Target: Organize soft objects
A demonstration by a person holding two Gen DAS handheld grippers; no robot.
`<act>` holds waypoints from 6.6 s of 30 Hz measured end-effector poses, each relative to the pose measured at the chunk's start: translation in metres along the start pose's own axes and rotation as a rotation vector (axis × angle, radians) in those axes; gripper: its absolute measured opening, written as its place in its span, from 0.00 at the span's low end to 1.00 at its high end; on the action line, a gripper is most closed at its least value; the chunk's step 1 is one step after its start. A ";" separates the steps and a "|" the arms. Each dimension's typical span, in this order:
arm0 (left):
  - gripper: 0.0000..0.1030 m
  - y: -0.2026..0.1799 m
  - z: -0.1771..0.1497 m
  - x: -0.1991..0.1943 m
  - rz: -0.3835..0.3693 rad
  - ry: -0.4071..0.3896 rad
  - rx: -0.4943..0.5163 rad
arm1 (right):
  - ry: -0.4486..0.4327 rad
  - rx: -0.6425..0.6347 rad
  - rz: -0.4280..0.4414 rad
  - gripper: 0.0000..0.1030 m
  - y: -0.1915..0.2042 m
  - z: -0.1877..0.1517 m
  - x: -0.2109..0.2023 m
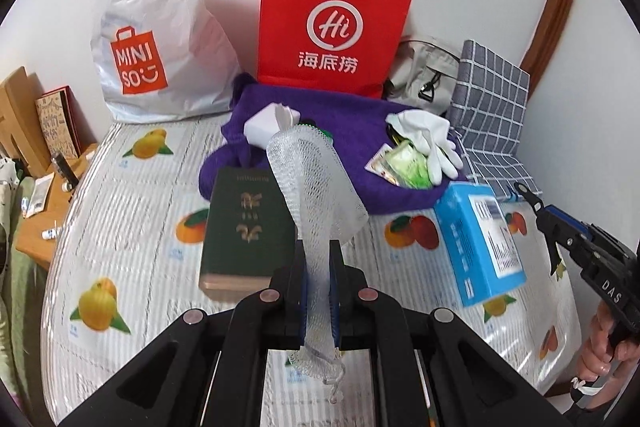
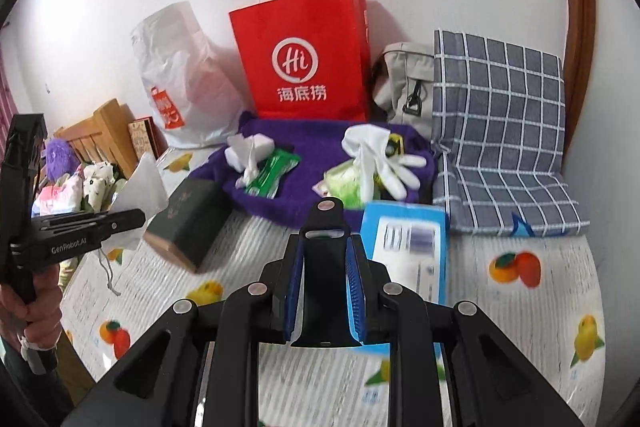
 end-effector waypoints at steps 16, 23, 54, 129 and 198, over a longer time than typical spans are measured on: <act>0.08 0.004 0.061 0.043 0.038 -0.009 -0.021 | -0.018 -0.020 0.041 0.21 -0.009 0.077 0.067; 0.08 0.008 0.074 0.059 0.044 0.000 -0.041 | -0.025 -0.020 0.037 0.21 -0.019 0.095 0.082; 0.08 -0.020 0.110 0.169 -0.003 0.133 -0.031 | 0.213 -0.005 0.108 0.22 -0.034 0.065 0.209; 0.87 -0.046 -0.024 -0.111 0.098 -0.171 0.061 | 0.042 0.004 -0.164 0.98 0.041 -0.029 -0.085; 0.91 -0.045 -0.091 -0.175 0.109 -0.211 0.040 | 0.002 0.050 -0.189 1.00 0.047 -0.088 -0.167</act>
Point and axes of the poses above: each gripper's, at about its wrist camera, not at the fingertips, and x roughly the way its jaws point, y to its left, z to its top, the point moved 9 cm from there along x, roughly the way its jaws point, and after that the axes turned 8 degrees about -x, right-handed, at the moved point
